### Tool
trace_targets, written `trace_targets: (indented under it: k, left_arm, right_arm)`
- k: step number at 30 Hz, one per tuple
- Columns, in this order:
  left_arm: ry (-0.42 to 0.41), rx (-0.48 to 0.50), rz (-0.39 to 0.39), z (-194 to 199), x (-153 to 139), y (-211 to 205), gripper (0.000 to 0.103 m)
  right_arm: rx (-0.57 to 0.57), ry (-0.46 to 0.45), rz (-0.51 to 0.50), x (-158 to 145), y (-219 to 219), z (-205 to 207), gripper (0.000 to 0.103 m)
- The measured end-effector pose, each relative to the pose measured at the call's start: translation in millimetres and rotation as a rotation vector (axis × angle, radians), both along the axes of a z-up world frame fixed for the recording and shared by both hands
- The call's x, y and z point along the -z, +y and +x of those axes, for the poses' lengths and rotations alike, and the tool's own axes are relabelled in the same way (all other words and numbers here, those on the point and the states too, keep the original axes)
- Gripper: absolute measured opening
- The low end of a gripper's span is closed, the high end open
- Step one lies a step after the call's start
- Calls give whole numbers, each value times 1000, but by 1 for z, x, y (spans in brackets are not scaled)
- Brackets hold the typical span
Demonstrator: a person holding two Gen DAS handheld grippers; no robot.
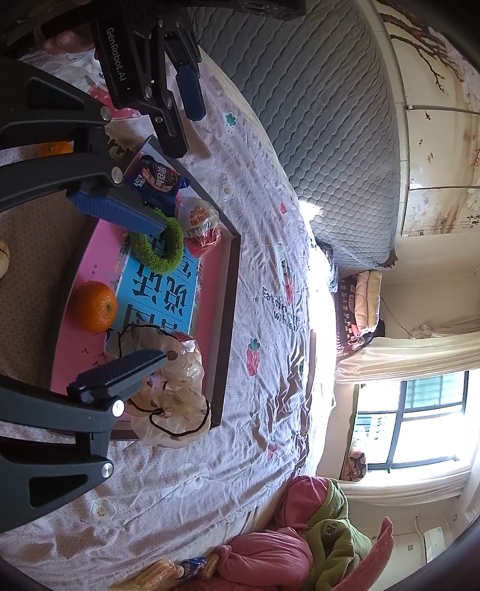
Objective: Organize objects
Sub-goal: 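Withdraw both open grippers from the tray toward the remaining orange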
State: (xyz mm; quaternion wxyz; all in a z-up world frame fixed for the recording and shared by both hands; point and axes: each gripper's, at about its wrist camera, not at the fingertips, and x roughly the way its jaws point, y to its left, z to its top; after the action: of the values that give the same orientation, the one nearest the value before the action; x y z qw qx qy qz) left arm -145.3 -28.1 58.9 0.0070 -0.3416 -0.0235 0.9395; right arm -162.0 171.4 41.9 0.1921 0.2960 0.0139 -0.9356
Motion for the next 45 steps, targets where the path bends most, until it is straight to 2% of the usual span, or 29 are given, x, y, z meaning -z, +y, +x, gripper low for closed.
trace_targets:
  k: [8, 20, 32, 45]
  left_arm:
    - [6, 5, -15, 23, -10, 9, 67]
    - [15, 16, -40, 49, -17, 18, 67]
    - [27, 33, -63, 71, -18, 21, 71]
    - [14, 55, -65, 86, -12, 25, 74]
  right_arm:
    - [-9, 40, 10, -13, 1, 16, 68]
    - [2, 53, 37, -13, 5, 47, 68]
    - [9, 124, 9, -26, 14, 82, 71]
    - [28, 104, 9, -22, 19, 99, 71]
